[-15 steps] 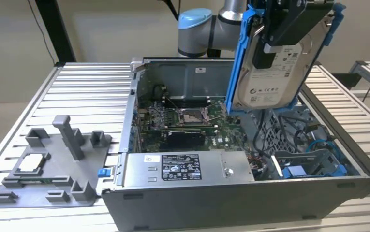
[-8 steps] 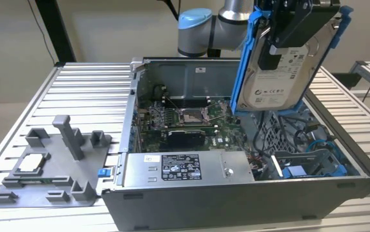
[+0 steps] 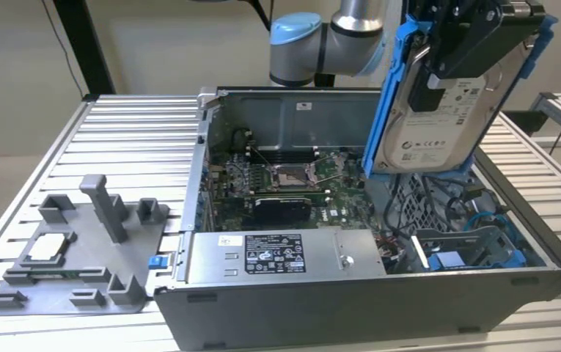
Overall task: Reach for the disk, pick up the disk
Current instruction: 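Pick up the disk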
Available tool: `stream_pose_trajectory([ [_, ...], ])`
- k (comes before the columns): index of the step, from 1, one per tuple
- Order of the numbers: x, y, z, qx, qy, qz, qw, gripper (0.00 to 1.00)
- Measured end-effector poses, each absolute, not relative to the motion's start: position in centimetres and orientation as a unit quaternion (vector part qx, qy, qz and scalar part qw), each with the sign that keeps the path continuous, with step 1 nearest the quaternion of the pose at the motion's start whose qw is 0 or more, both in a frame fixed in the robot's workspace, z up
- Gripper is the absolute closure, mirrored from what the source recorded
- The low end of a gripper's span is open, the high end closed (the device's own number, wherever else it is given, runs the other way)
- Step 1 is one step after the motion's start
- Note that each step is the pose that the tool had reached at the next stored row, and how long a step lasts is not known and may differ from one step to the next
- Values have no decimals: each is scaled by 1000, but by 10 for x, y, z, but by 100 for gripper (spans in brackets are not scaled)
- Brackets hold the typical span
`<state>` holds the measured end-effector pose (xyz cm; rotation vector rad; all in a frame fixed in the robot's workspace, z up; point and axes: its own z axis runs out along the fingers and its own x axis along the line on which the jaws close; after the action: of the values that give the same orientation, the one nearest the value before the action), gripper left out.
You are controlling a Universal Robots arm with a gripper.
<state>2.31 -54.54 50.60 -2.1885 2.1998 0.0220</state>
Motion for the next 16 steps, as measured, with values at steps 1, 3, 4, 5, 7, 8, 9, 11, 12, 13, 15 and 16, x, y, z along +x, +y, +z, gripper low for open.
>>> stream_pose_trajectory([
  [1, 24, -547, 506, -705, 709, 7, 19, 100],
  [3, 26, -550, 505, -705, 709, 7, 19, 100],
  [4, 27, -552, 505, -705, 709, 7, 19, 100],
  [5, 28, -553, 505, -704, 710, 7, 19, 100],
  [7, 30, -556, 505, -704, 710, 7, 19, 100],
  [8, 31, -557, 504, -704, 710, 7, 19, 100],
  [9, 32, -558, 504, -704, 710, 7, 19, 100],
  [11, 33, -560, 504, -704, 710, 7, 19, 100],
  [12, 34, -560, 504, -704, 710, 7, 19, 100],
  [13, 35, -560, 504, -704, 710, 7, 19, 100],
  [15, 36, -560, 504, -704, 710, 7, 19, 100],
  [16, 37, -561, 504, -704, 710, 7, 19, 100],
])
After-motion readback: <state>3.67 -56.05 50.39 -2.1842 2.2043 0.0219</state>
